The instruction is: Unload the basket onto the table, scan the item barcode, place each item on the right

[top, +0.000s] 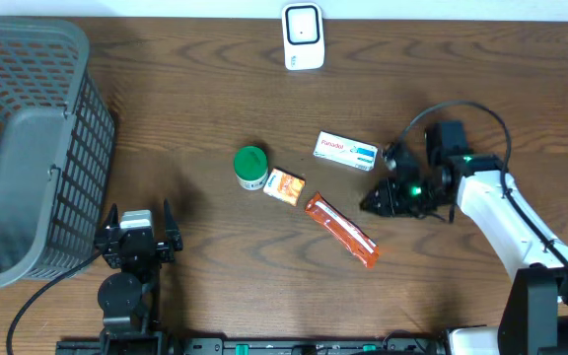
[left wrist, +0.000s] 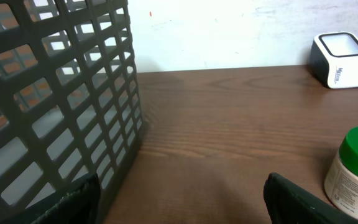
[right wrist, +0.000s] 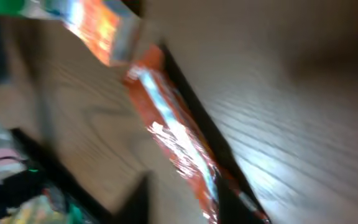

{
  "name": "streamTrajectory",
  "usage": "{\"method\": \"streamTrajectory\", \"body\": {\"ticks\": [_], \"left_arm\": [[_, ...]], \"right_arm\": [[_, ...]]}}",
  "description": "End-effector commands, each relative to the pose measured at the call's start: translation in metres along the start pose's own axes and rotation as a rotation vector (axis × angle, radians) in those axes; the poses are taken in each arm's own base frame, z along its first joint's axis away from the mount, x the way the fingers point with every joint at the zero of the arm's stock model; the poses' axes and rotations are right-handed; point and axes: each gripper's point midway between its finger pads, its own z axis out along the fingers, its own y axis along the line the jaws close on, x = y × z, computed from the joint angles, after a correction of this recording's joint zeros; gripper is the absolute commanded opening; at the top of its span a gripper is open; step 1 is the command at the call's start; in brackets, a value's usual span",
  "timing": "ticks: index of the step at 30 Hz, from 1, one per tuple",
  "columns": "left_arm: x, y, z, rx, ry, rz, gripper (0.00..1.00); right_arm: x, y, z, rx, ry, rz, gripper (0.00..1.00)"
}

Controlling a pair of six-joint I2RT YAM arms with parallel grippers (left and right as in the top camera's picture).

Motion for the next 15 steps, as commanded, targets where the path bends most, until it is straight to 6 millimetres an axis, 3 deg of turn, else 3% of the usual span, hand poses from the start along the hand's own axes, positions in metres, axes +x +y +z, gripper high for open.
{"method": "streamTrajectory", "body": {"ticks": [1, 6, 11, 15], "left_arm": [[0.018, -0.001, 0.001, -0.002, 0.06, -0.002, 0.85], [0.018, -0.001, 0.001, -0.002, 0.059, -0.002, 0.84], [0.018, -0.001, 0.001, -0.002, 0.059, -0.002, 0.85], [0.018, -0.001, 0.001, -0.002, 0.059, -0.002, 0.84]], "right_arm": [[-0.01, 0.028, 0.002, -0.126, -0.018, 0.069, 0.01], [-0.017, 0.04, 0.021, -0.142, -0.023, 0.047, 0.01], [-0.016, 0.049, 0.055, -0.154, 0.023, 0.029, 0.01], [-0.007, 0.034, 0.075, -0.076, 0.069, 0.05, 0.01]]}}
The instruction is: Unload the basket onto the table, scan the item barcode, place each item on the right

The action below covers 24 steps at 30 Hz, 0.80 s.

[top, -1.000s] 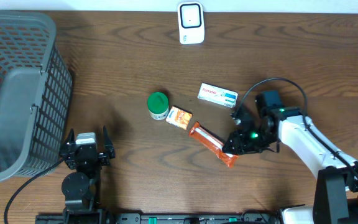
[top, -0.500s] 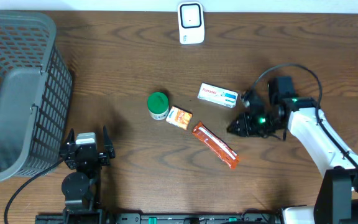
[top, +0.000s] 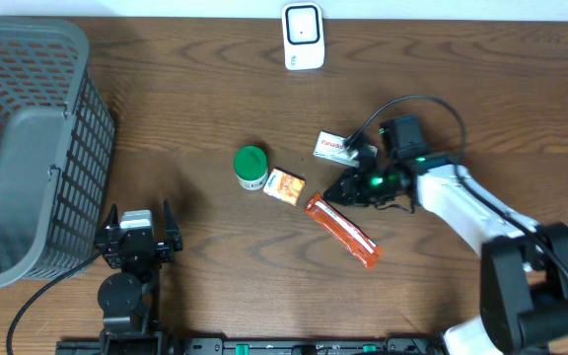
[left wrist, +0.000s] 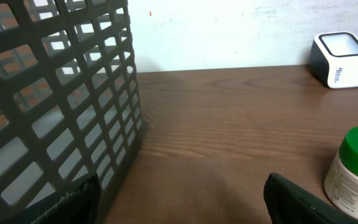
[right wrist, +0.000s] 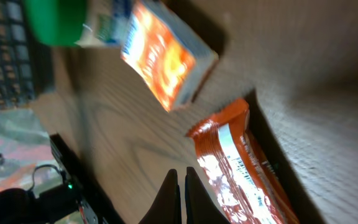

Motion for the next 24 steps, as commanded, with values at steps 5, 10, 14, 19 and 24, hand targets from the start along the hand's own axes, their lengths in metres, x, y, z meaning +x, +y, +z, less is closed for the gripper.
{"method": "streamTrajectory", "body": {"ticks": [5, 10, 14, 19, 24], "left_arm": [[0.018, -0.001, 0.001, -0.002, 0.059, -0.002, 0.85], [0.018, -0.001, 0.001, -0.002, 0.059, -0.002, 0.84], [0.018, -0.001, 0.001, -0.002, 0.059, -0.002, 0.84], [0.018, -0.001, 0.001, -0.002, 0.059, -0.002, 0.84], [0.018, -0.001, 0.001, -0.002, 0.059, -0.002, 0.84]], "right_arm": [[0.025, -0.038, 0.011, 0.196, 0.087, 0.112, 0.01], [0.04, -0.05, 0.007, 0.268, 0.135, 0.154, 0.02], [0.048, -0.055, 0.004, 0.298, 0.161, 0.164, 0.01], [0.039, -0.052, 0.006, 0.283, 0.129, 0.132, 0.01], [0.025, -0.046, 0.01, 0.245, 0.077, 0.136, 0.01]]}}
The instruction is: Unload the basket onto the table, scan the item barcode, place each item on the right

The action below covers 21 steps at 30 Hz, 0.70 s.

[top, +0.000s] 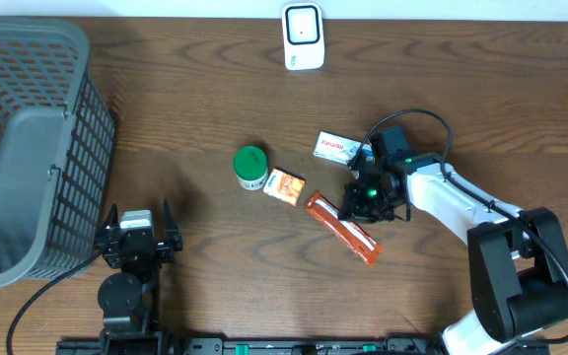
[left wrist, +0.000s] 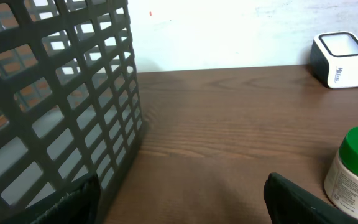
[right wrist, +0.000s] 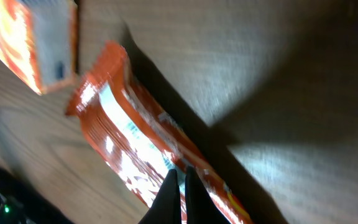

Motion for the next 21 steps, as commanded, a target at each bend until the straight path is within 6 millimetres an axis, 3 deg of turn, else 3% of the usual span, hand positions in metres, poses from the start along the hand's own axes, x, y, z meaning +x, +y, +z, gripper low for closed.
{"method": "streamTrajectory", "body": {"ticks": [1, 5, 13, 21], "left_arm": [[0.018, -0.001, 0.001, -0.002, 0.059, -0.002, 0.84], [0.018, -0.001, 0.001, -0.002, 0.059, -0.002, 0.85], [0.018, -0.001, 0.001, -0.002, 0.059, -0.002, 0.84], [0.018, -0.001, 0.001, -0.002, 0.059, -0.002, 0.84]], "right_arm": [[-0.003, 0.01, 0.001, -0.04, -0.009, 0.007, 0.01], [-0.009, 0.021, 0.001, -0.094, -0.025, -0.007, 0.01], [-0.014, 0.027, 0.009, -0.043, -0.065, 0.004, 0.01], [-0.011, 0.014, 0.012, 0.053, -0.07, 0.05, 0.01]]}}
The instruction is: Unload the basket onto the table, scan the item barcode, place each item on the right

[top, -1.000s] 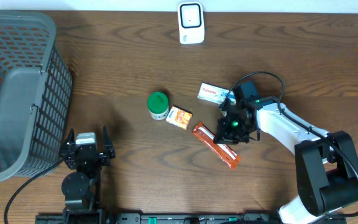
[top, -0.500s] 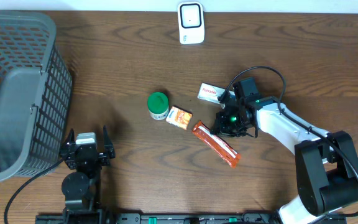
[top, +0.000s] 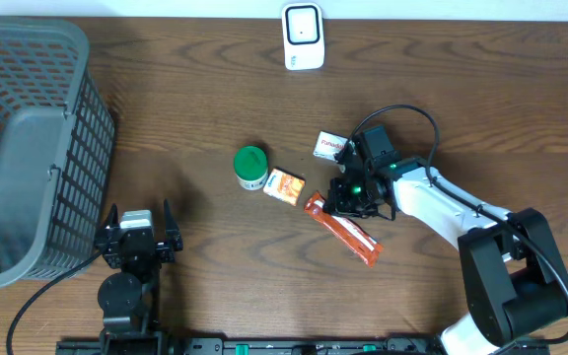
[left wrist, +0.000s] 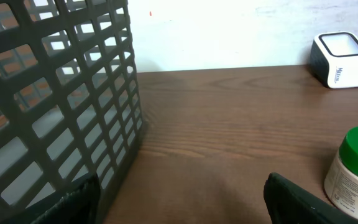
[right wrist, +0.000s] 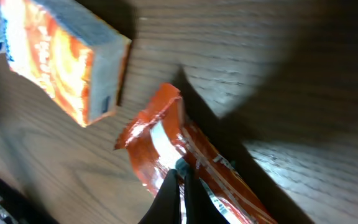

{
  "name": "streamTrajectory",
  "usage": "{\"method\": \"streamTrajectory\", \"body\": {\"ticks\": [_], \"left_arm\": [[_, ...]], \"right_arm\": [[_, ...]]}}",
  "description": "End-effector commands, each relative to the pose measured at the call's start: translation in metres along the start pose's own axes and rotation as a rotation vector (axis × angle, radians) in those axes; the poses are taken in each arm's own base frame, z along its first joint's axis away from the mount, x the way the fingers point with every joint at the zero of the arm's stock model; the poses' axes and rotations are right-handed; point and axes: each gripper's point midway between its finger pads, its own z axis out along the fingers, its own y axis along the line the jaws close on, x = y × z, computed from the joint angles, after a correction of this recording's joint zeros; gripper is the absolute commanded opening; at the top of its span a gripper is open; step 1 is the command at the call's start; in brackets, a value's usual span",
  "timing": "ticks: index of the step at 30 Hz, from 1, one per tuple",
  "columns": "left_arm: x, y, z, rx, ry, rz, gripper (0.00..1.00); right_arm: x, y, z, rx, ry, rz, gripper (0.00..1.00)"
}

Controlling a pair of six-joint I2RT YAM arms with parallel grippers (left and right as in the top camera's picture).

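An orange snack bar wrapper (top: 343, 230) lies slantwise on the table, seen close up in the right wrist view (right wrist: 166, 134). My right gripper (top: 344, 204) is shut, its fingertips (right wrist: 180, 172) pressed together right over the wrapper's upper end, nothing between them. The white scanner (top: 303, 36) stands at the far edge of the table and also shows in the left wrist view (left wrist: 342, 60). My left gripper (top: 138, 238) rests open near the front left (left wrist: 182, 199), with nothing in it.
A small orange box (top: 285, 185) (right wrist: 64, 68) and a green-lidded jar (top: 251, 167) (left wrist: 356, 168) lie left of the wrapper. A white medicine box (top: 329, 148) sits partly under the right arm. A grey mesh basket (top: 28, 148) (left wrist: 55, 93) fills the left.
My right gripper has moved a little left and up along the wrapper, from its middle to its upper end near the orange box. The left arm has not moved.
My right gripper was to the right of the items, pointed at the wrapper. Then it stood closer, shut, by the wrapper's upper end. Later it hovered over the wrapper's middle, and now it is at the end nearest the orange box. The left arm stayed still.
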Motion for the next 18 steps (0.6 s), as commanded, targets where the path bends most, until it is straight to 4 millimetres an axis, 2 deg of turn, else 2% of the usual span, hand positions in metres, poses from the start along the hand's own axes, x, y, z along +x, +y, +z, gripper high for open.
{"method": "streamTrajectory", "body": {"ticks": [1, 11, 15, 18], "left_arm": [[0.018, -0.001, 0.001, -0.002, 0.059, -0.002, 0.84], [0.018, -0.001, 0.001, -0.002, 0.059, -0.002, 0.85], [0.018, -0.001, 0.001, -0.002, 0.059, -0.002, 0.84], [0.018, -0.001, 0.001, -0.002, 0.059, -0.002, 0.84]], "right_arm": [[0.004, -0.015, 0.0, 0.084, 0.002, 0.048, 0.01], [0.04, -0.029, -0.006, 0.152, 0.139, 0.112, 0.01], [0.047, -0.016, -0.018, 0.106, 0.16, 0.071, 0.01], [0.043, 0.001, -0.04, 0.071, 0.12, 0.029, 0.01]]}}
